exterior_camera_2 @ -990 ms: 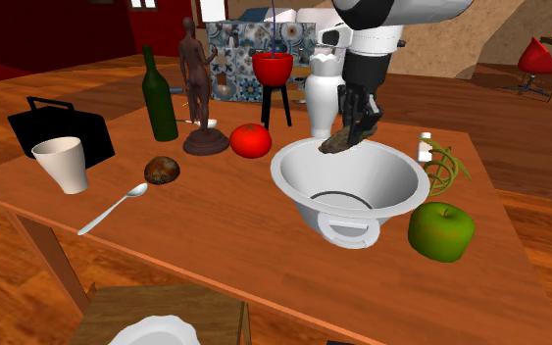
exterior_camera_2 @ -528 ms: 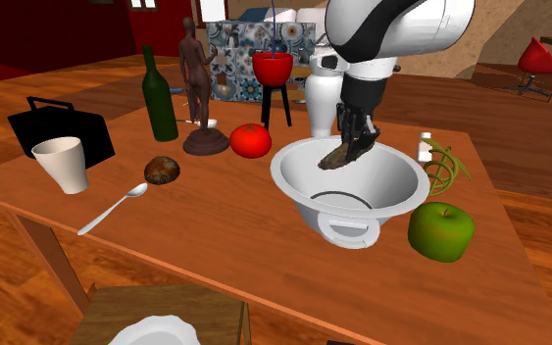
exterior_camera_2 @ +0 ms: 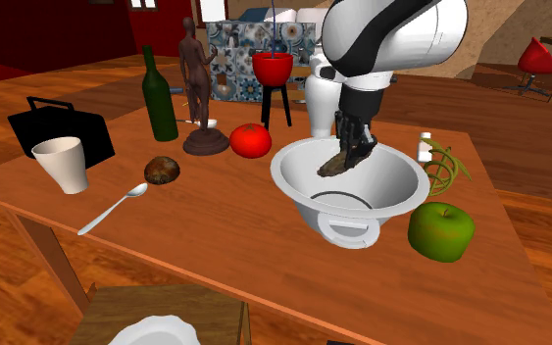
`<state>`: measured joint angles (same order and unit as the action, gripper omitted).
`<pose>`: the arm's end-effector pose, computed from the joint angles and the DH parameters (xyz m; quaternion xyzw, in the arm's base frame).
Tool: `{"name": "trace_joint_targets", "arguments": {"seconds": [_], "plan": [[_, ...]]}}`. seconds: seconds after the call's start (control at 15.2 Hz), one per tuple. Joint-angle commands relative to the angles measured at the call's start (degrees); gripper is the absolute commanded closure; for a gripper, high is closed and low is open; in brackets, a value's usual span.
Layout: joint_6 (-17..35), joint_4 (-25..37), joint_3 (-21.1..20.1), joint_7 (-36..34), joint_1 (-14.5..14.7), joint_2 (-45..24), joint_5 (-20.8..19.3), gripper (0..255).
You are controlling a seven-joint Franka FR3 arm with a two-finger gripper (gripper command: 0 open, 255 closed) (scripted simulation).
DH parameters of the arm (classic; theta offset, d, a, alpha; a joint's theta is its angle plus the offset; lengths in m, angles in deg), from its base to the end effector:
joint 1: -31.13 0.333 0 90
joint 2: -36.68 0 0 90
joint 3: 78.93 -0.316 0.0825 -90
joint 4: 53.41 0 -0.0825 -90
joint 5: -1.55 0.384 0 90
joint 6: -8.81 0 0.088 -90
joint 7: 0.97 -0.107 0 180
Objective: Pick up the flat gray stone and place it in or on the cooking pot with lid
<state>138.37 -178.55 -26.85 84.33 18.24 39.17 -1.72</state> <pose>0.2242 -0.4893 0.4099 0.9799 0.1923 0.0078 0.0519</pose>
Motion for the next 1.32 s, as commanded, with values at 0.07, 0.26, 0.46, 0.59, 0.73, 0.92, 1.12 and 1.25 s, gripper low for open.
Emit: {"name": "trace_joint_targets", "arguments": {"seconds": [0.07,0.26,0.46,0.59,0.73,0.92,1.12,1.25], "plan": [[0.0,0.0,0.0,0.0,0.0,0.0,0.0,255],[0.0,0.0,0.0,0.0,0.0,0.0,0.0,0],[0.0,0.0,0.0,0.0,0.0,0.0,0.0,0],[-3.9,1.7,-0.7,-2.2,0.0,3.2,-3.0,0],[-7.4,3.5,-1.6,-3.7,-0.1,5.7,-5.0,0],[-7.4,3.5,-1.7,-3.6,-0.2,5.6,-5.0,0],[-7.4,3.5,-1.7,-3.6,-0.2,5.6,-5.0,0],[-7.4,3.5,-1.7,-3.6,-0.2,5.6,-5.0,0]]}}
